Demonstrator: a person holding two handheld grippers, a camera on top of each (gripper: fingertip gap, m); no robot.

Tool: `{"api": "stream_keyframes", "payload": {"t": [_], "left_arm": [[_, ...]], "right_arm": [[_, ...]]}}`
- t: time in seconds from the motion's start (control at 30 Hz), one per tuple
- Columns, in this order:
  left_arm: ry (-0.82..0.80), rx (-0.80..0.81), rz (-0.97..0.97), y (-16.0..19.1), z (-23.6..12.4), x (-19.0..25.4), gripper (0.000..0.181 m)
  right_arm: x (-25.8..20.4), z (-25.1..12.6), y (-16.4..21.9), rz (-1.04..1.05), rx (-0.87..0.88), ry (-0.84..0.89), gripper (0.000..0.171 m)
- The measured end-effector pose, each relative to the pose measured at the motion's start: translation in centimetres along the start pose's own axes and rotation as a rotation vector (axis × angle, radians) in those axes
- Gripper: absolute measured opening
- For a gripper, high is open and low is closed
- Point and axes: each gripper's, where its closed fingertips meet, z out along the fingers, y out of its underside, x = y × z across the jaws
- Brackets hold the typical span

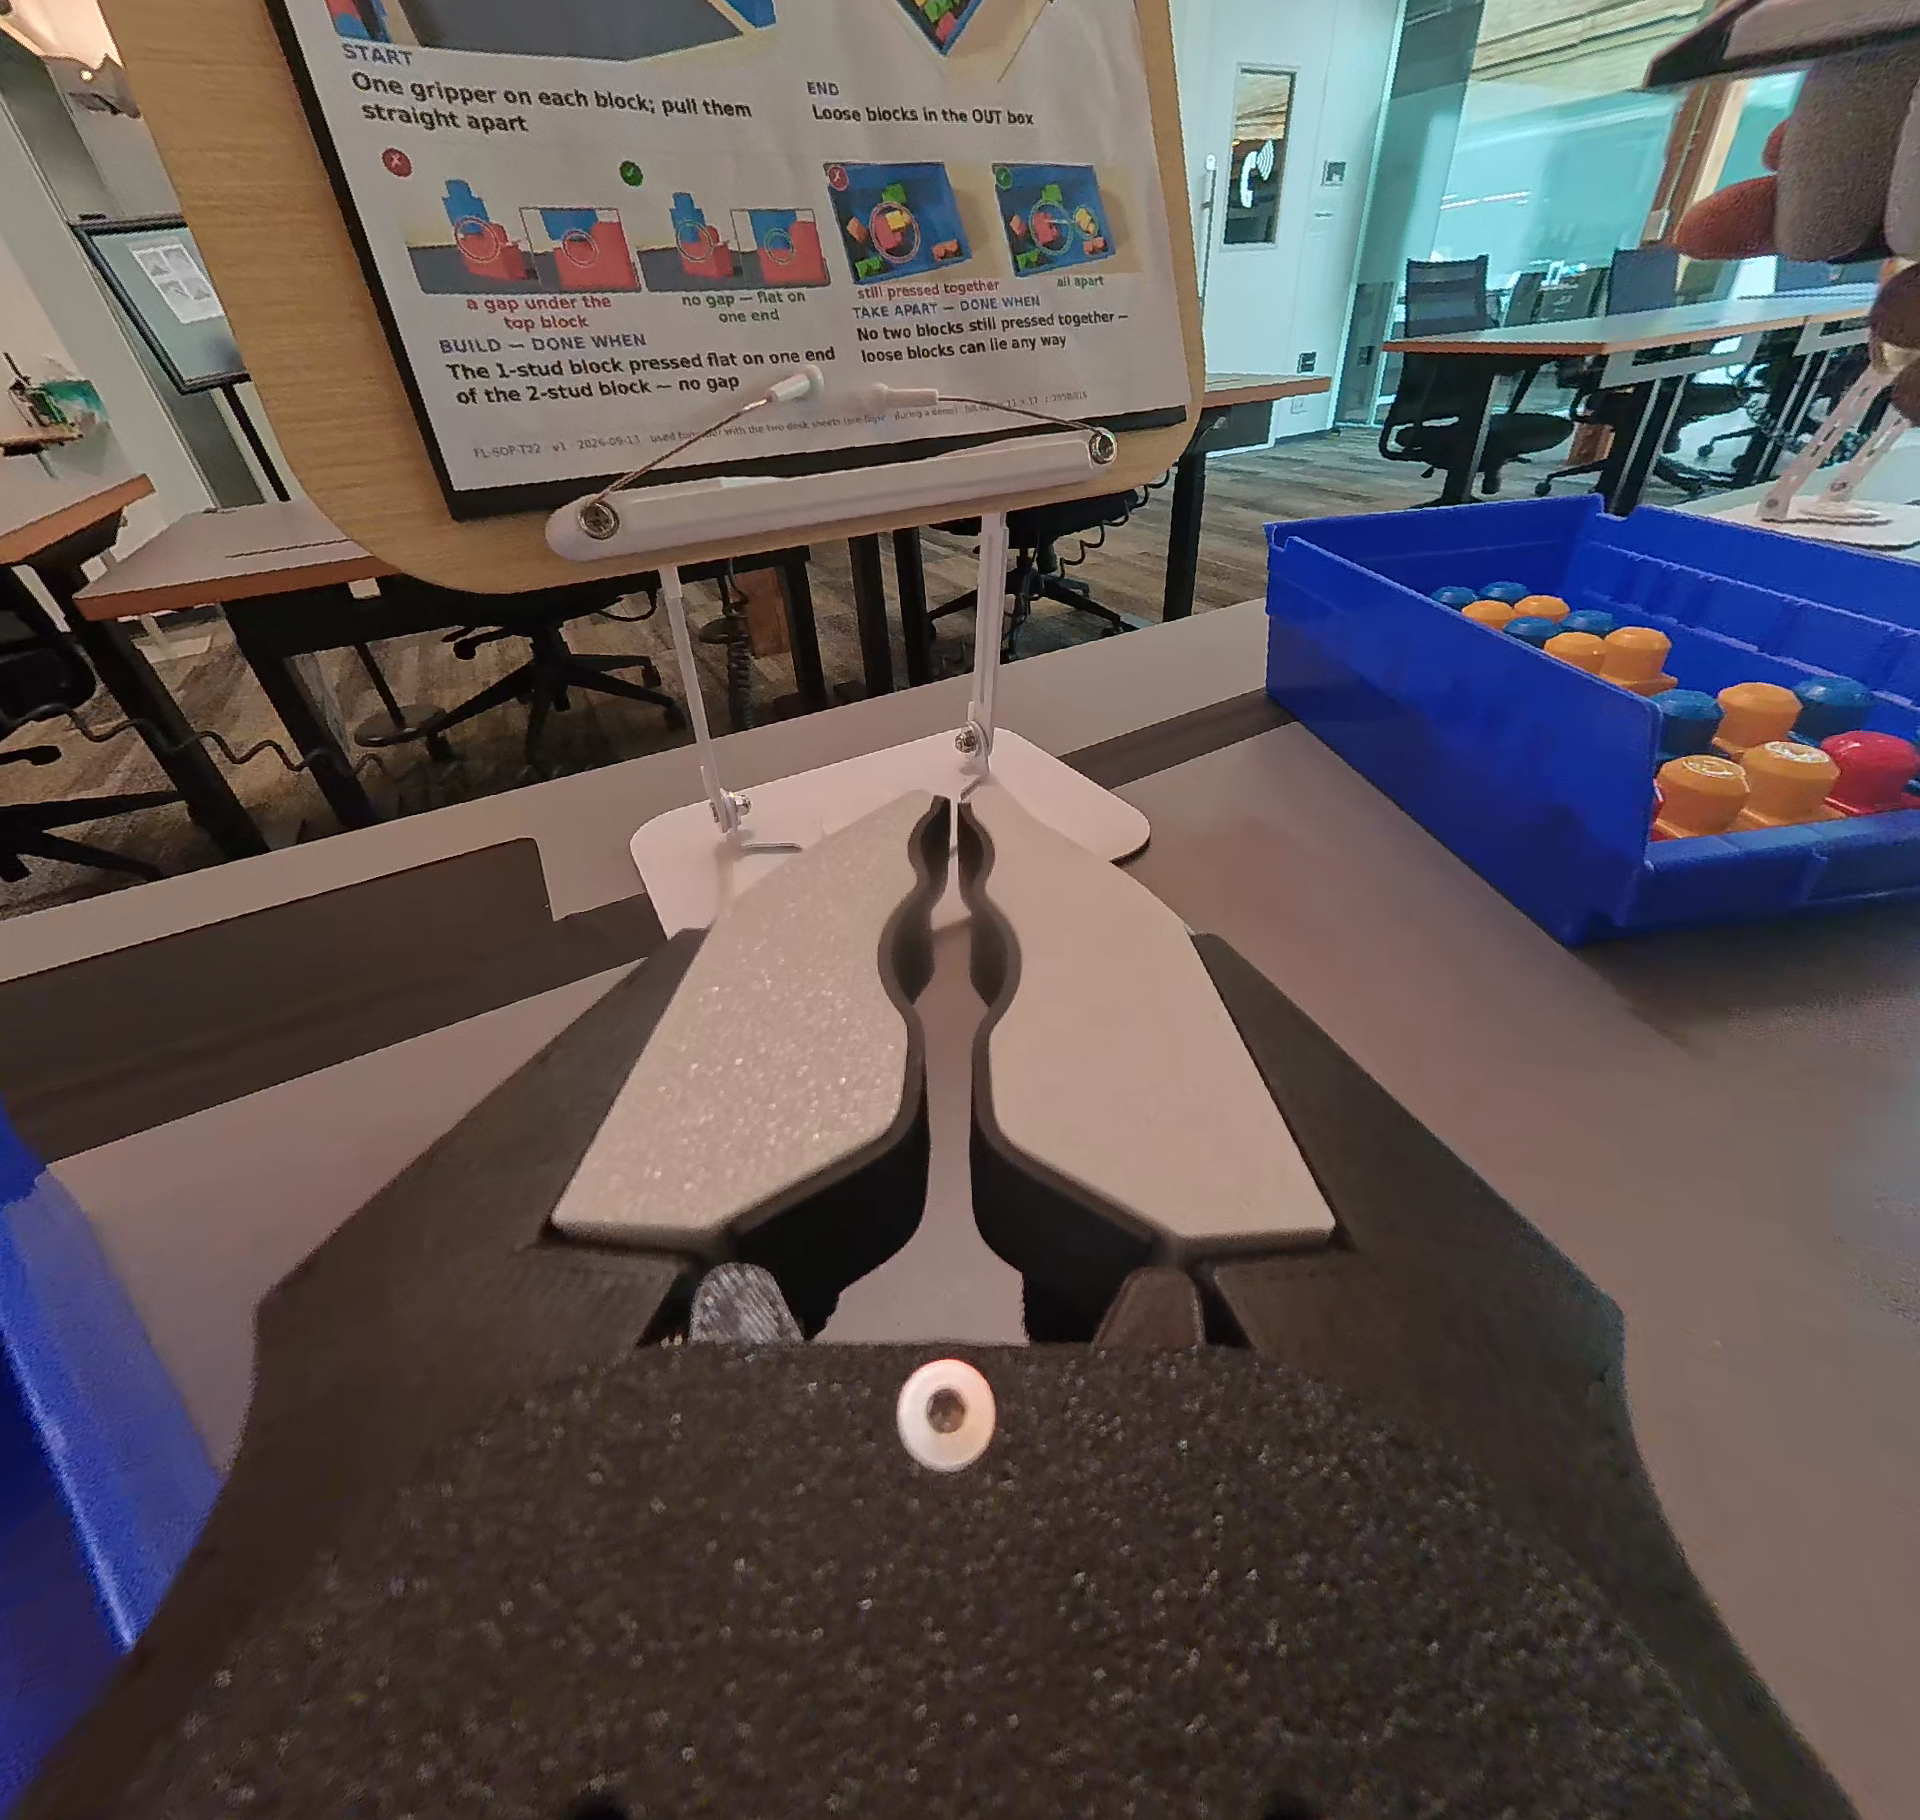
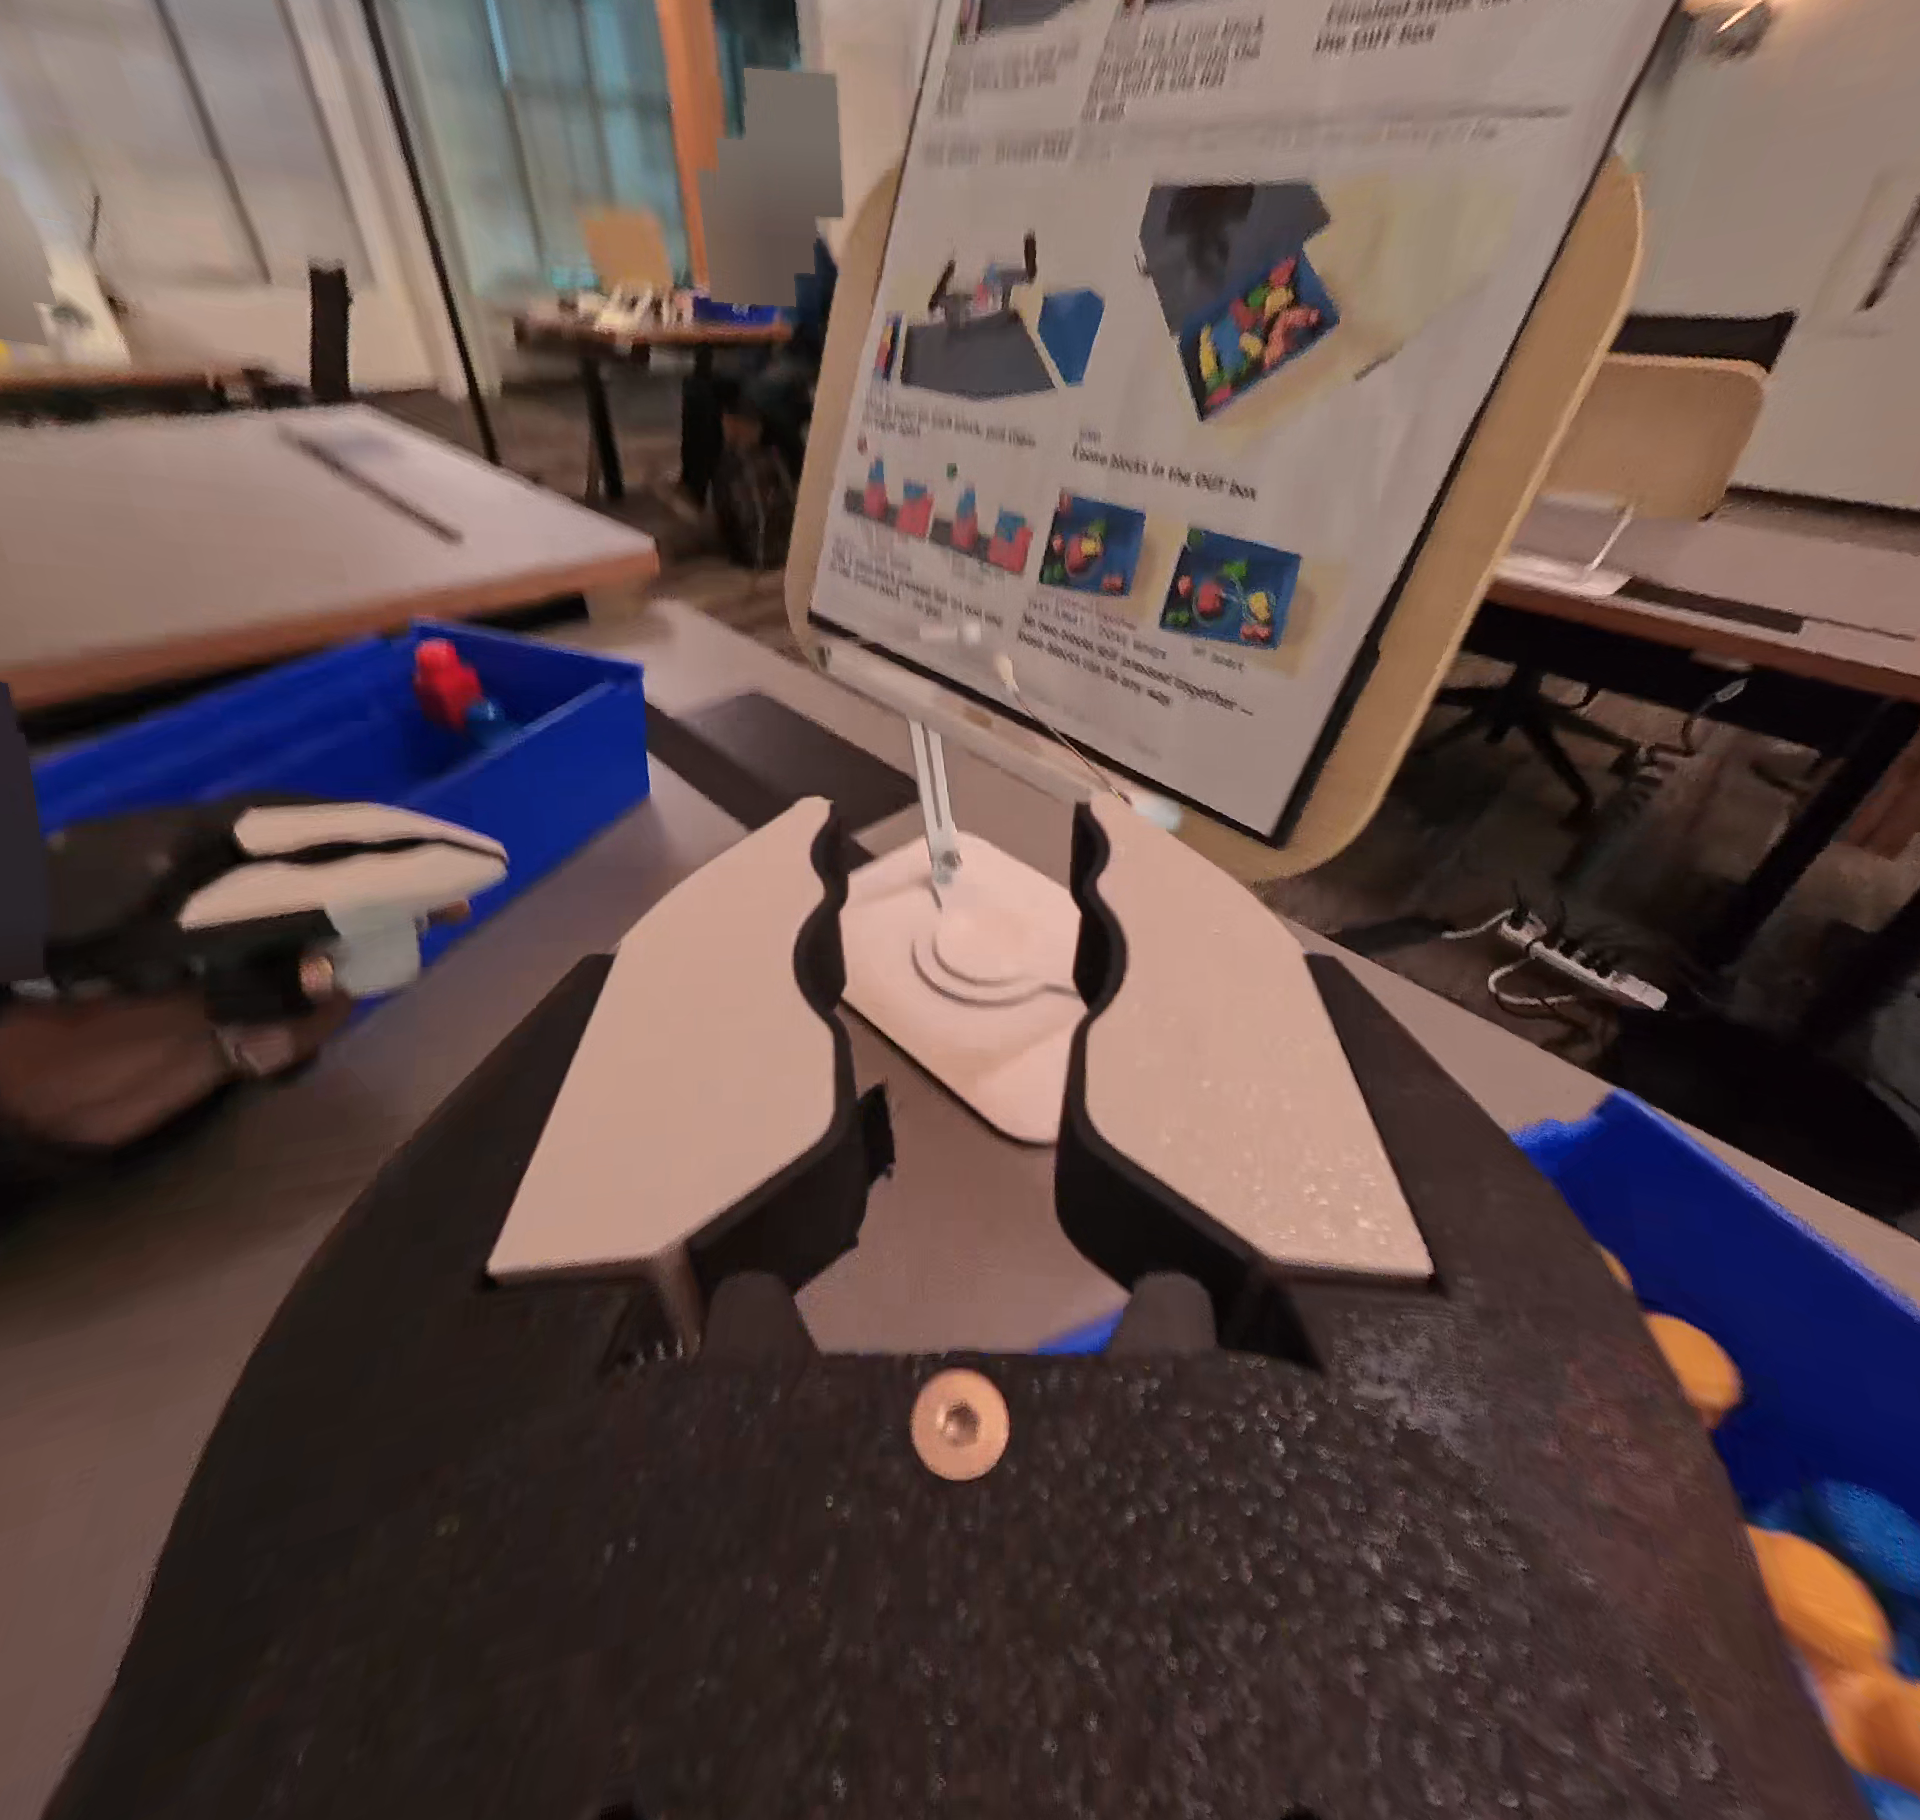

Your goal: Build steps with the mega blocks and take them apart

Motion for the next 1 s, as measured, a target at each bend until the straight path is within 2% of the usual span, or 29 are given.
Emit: {"api": "stream_keyframes", "payload": {"t": [0.2, 0.33, 0.4, 0.5, 0.57, 0.7, 0.8, 0.9, 1.0], "left_arm": [[-0.007, 0.009, -0.003, -0.3, -0.1, -0.1, 0.000], [0.006, 0.039, -0.051, -1.3, -0.5, 0.0, 0.000], [0.020, 0.082, -0.064, -2.6, -0.9, 0.2, 0.000], [0.052, 0.200, -0.057, -6.0, -2.3, 0.6, 0.000], [0.006, 0.282, -0.012, -8.6, -3.4, -0.5, 0.000], [-0.192, 0.391, 0.093, -13.3, -5.7, -6.5, 0.002], [-0.385, 0.399, 0.045, -14.7, -7.5, -13.6, 0.020], [-0.582, 0.326, -0.010, -12.8, -8.7, -21.0, 0.038], [-0.713, 0.164, -0.052, -8.1, -9.0, -26.4, 0.052]], "right_arm": [[-5.6, 2.2, 1.6, 0.033, 0.106, 0.117, 0.030], [-7.3, 4.1, 4.9, 0.049, 0.098, 0.168, 0.008], [-7.9, 4.7, 6.6, 0.046, 0.078, 0.157, 0.000], [-8.2, 5.4, 9.0, 0.023, 0.020, 0.145, 0.000], [-8.2, 5.5, 9.5, 0.048, 0.016, 0.134, 0.000], [-7.9, 5.5, 9.5, 0.053, 0.021, 0.141, 0.000], [-7.8, 5.3, 9.6, 0.050, 0.024, 0.147, 0.000], [-7.8, 5.4, 9.7, 0.056, 0.022, 0.143, 0.000], [-8.0, 5.5, 9.8, 0.047, 0.018, 0.131, 0.000]]}}
